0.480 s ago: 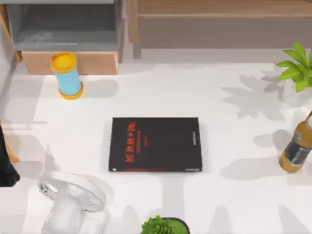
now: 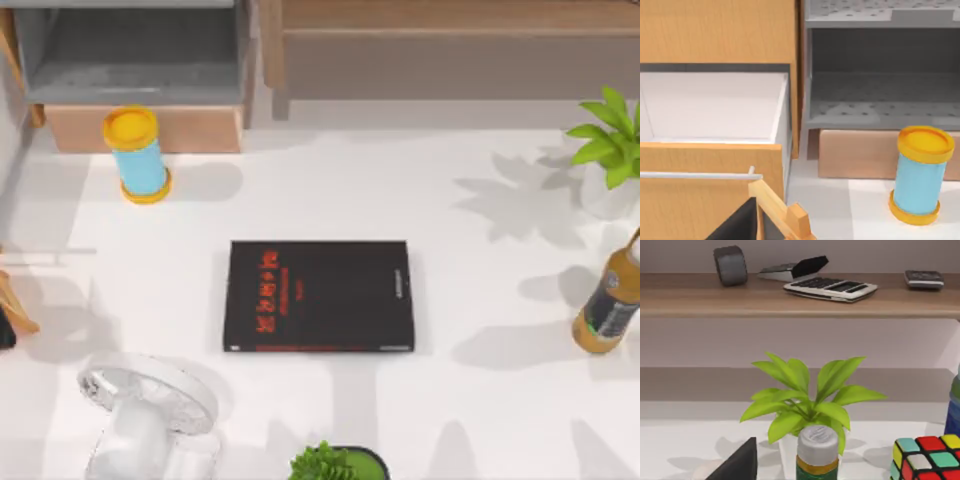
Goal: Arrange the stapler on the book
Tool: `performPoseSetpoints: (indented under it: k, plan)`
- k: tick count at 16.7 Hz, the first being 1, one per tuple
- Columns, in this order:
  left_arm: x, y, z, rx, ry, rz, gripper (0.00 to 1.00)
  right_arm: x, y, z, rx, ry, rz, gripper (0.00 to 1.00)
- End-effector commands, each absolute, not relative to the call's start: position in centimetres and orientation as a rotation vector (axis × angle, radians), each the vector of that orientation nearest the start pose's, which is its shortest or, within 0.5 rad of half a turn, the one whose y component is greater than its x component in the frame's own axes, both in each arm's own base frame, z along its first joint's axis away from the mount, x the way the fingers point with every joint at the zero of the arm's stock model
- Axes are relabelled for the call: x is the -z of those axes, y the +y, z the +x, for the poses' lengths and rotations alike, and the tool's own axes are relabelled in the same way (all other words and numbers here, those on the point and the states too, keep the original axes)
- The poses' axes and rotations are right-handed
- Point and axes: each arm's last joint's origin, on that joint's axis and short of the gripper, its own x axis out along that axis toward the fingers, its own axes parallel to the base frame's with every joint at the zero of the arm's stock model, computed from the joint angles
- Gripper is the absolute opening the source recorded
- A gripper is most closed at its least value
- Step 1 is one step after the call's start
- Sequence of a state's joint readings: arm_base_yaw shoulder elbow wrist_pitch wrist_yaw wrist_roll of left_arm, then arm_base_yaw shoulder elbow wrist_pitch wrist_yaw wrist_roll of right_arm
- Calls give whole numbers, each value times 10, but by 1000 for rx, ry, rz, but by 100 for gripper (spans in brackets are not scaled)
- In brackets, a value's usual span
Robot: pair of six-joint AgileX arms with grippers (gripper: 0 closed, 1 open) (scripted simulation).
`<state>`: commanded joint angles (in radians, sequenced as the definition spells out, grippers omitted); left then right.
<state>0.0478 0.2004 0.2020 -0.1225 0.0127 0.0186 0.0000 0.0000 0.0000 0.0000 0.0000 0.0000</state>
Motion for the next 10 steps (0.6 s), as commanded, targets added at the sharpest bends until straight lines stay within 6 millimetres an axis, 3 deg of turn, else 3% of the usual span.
performPoseSetpoints:
  k: [5,10]
  plan:
    - [-274,17,143,-86,347,27,100,-160,-1,106,0,0,0,100]
    - [-335,49,224,-130,641,19,100,-160,-1,106,0,0,0,100]
